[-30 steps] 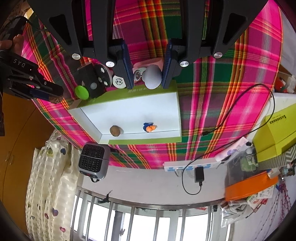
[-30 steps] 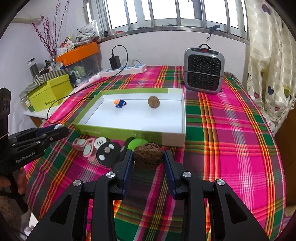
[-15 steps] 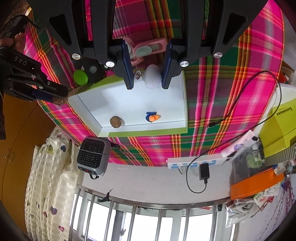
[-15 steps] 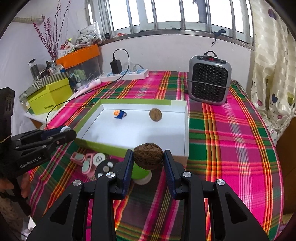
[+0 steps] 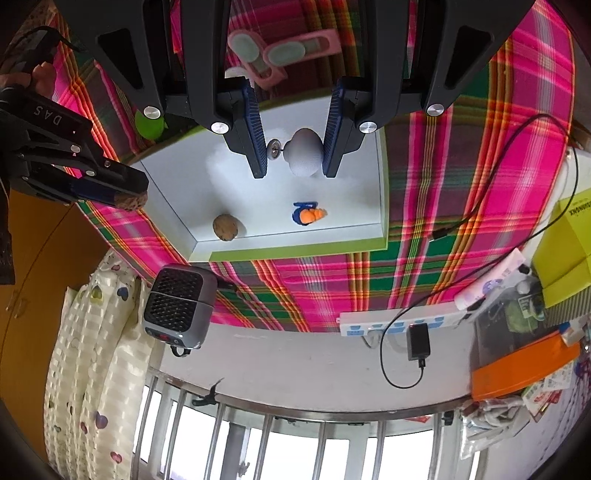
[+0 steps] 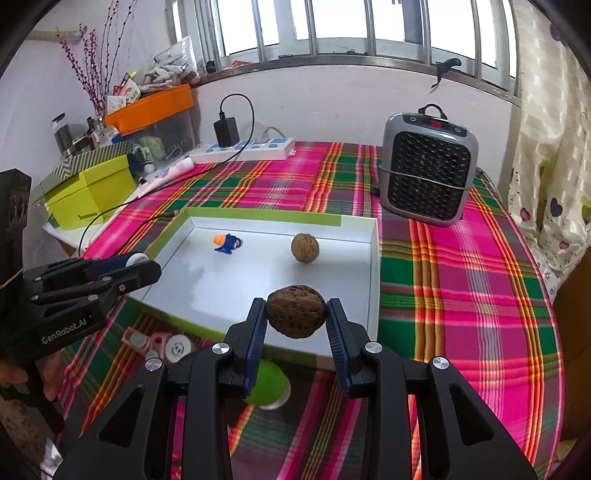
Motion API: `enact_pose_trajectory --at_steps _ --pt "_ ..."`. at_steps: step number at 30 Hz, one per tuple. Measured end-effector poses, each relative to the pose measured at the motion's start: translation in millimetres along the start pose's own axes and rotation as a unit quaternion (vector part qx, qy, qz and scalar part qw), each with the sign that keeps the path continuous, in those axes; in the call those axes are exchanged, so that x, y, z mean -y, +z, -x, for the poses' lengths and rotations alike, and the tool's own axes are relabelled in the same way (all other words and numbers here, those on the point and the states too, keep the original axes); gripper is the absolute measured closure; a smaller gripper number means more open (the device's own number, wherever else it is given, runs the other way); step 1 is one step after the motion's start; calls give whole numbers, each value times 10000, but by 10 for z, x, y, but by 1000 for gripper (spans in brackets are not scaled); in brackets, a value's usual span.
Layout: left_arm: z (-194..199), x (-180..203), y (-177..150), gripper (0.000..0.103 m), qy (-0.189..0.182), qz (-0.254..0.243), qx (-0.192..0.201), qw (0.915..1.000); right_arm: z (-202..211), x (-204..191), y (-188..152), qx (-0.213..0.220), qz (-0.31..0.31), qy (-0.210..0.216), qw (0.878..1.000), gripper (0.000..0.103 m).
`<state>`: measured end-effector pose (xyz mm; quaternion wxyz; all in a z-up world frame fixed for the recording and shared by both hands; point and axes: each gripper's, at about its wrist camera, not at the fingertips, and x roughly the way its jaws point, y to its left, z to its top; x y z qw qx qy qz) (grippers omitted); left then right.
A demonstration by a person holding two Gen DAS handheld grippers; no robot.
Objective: Organize objects
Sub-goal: 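Carry the white knob over the tray while the right gripper carries the walnut beside the first walnut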
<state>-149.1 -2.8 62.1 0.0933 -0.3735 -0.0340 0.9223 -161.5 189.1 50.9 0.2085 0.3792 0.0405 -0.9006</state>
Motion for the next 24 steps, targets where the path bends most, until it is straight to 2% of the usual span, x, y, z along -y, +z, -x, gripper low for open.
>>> enact_pose_trajectory --at_steps 24 --pt "-549 -165 311 74 245 13 -277 9993 -582 214 379 -278 187 -301 9990 69"
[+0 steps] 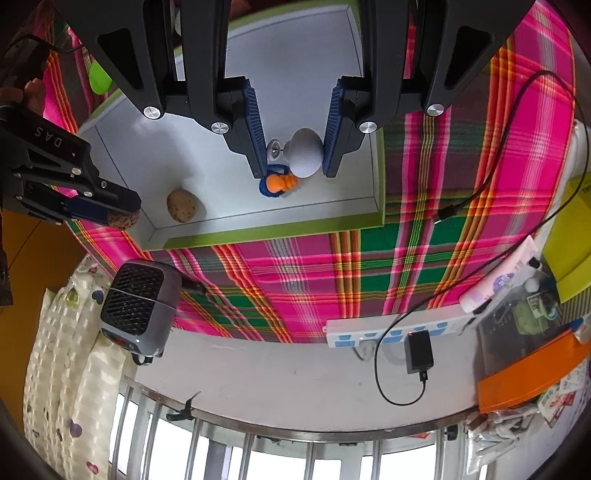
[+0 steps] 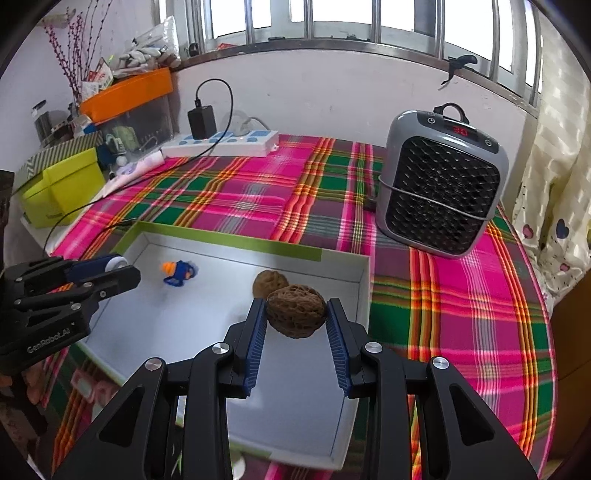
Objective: Organize objects
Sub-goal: 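Carry the white knob over the tray while the right gripper carries the walnut beside the first walnut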
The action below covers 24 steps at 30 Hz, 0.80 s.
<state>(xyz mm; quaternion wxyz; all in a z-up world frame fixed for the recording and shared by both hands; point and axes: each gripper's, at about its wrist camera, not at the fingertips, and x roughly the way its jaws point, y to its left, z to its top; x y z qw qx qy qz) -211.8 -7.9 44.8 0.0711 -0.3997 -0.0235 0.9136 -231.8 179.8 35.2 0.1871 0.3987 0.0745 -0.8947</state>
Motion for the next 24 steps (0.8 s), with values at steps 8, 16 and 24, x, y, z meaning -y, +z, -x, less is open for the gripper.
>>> enact_pose_trajectory --at_steps 8,16,24 --pt "-179 -38 8 74 98 32 -196 9998 -161 54 46 -125 17 -103 9999 69" --pt "-255 -21 8 74 103 -43 -259 9996 -283 53 59 -218 106 -133 9996 69" --pt "-291 8 25 74 179 -125 -263 9994 -332 64 79 -241 126 -124 9996 69"
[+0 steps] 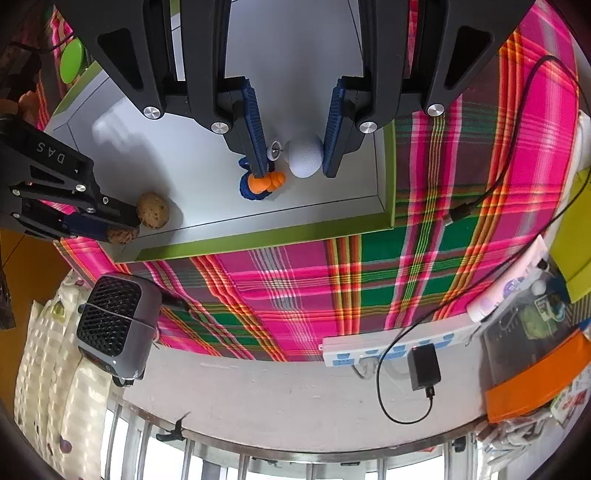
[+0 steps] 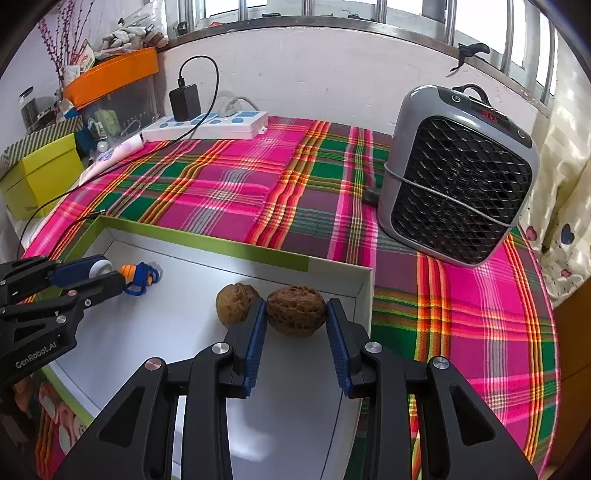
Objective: Organize objects
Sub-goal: 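Carry the white knob over the tray while the right gripper carries the walnut beside the first walnut, then lower and open the left gripper in the tray while the right releases the walnut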
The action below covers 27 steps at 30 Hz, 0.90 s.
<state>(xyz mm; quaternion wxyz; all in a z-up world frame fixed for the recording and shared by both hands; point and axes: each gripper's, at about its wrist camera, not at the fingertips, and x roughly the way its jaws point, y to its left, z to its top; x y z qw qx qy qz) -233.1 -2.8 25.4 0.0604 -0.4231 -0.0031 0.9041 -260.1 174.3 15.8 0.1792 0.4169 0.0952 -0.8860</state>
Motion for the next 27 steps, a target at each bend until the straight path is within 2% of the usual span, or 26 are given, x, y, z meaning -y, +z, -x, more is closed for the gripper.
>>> enact_pose_trajectory --at_steps 27 --pt "-25 19 9 74 24 -55 6 10000 -31 -55 0 -13 136 5 9999 69"
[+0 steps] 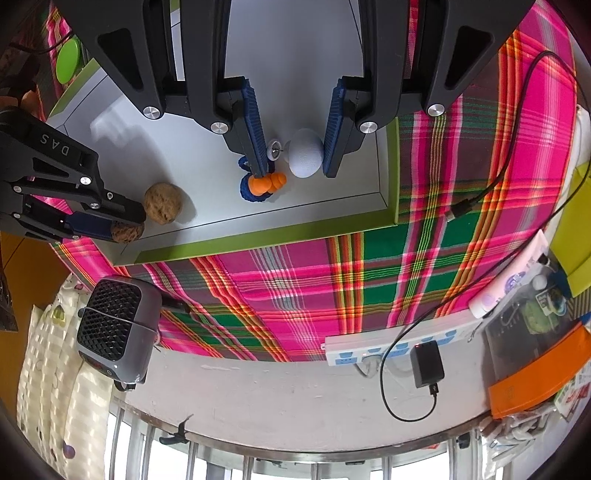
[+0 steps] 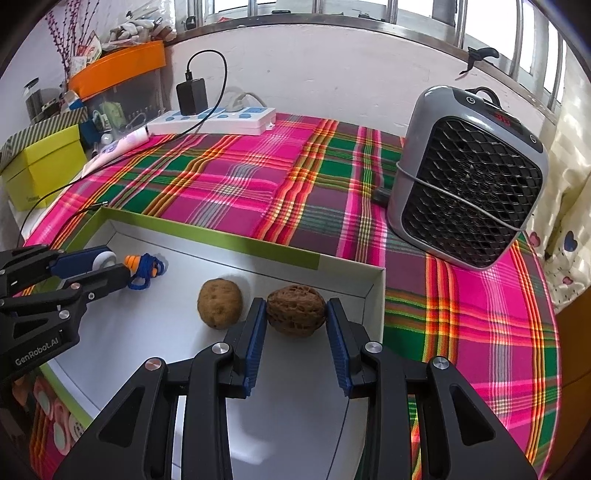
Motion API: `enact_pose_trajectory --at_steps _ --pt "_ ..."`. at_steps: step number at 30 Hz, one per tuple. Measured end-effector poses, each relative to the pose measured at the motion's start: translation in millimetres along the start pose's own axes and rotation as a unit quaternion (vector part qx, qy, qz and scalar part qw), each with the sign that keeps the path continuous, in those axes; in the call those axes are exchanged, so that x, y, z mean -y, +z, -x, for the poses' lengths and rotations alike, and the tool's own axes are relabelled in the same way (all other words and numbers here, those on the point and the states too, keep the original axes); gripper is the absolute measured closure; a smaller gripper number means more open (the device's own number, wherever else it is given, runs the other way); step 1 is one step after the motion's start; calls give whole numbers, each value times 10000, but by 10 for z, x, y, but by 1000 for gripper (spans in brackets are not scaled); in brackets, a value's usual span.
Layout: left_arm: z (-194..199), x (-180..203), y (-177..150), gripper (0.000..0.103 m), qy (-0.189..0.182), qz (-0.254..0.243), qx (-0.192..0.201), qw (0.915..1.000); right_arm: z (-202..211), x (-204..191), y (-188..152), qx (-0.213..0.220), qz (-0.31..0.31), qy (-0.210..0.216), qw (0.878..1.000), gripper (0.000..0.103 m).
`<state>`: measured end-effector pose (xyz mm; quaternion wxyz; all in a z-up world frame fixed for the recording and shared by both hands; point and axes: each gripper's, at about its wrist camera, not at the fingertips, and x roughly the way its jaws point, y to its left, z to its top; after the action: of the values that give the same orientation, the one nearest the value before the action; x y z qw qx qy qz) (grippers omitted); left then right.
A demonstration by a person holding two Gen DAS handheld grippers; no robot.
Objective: Organize objects
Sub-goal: 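Lower and open the left gripper in the tray while the right releases the walnut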
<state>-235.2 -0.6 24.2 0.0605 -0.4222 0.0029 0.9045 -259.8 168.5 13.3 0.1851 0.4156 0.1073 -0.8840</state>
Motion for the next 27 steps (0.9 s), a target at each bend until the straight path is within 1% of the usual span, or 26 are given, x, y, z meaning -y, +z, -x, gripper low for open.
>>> enact_pose_trajectory --at_steps 11,14,16,18,27 --pt "5 -6 1 73 2 5 0 10000 -9 11 7 -1 -29 29 10000 69" --pt "7 -10 2 71 -4 14 2 10000 -4 13 7 8 -45 27 10000 68" --pt "16 -16 7 70 -23 24 13 10000 6 13 8 24 -61 35 10000 65" --pt "21 -17 9 69 -17 21 20 10000 16 11 8 43 -67 35 10000 59" --pt "92 -13 -4 66 -15 23 70 10000 63 -3 -5 85 -90 -28 9999 58"
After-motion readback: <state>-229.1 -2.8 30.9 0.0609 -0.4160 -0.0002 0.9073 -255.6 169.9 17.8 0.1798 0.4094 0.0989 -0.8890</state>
